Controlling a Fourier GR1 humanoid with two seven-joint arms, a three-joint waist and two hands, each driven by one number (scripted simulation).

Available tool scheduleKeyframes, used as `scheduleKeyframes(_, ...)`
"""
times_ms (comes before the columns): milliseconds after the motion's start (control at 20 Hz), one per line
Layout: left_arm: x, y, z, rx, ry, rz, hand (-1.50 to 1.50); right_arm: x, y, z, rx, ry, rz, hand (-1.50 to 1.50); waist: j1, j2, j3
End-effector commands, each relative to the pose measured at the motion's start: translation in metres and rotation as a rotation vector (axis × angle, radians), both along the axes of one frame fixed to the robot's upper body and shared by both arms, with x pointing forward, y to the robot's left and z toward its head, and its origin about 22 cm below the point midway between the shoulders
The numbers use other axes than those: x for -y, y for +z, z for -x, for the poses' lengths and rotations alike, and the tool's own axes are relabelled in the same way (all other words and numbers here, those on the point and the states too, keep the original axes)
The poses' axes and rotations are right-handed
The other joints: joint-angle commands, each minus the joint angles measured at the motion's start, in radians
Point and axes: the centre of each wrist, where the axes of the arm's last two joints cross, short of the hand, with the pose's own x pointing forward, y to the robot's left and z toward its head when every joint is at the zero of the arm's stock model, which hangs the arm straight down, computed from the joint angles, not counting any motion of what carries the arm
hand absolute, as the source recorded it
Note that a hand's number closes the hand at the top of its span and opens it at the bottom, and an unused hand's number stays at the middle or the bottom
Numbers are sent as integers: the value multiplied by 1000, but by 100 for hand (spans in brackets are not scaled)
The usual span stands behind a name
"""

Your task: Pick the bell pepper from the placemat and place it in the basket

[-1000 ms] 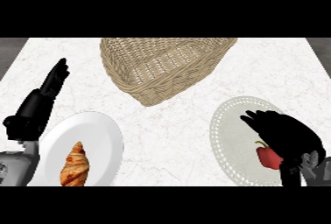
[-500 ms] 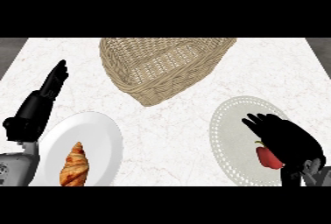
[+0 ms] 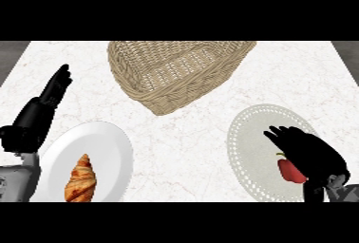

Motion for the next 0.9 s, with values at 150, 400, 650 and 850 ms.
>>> scheduleKeyframes(150,7,1,-1,5,-1,10,0,7,-32,4,-15,-8,2,-150,1,0,0)
scheduleKeyframes(400,9,5,11,-7,-7,-8,0,21,-22,-5,-13,-38,25,-150,3,0,0)
scheduleKeyframes(650,6,1,3,21,5,-2,0,27,-40,-13,-33,-28,17,-150,3,0,0)
scheduleKeyframes(850,5,12,-1,8,10,1,0,24,-49,-10,-36,-49,-8,150,2,0,0)
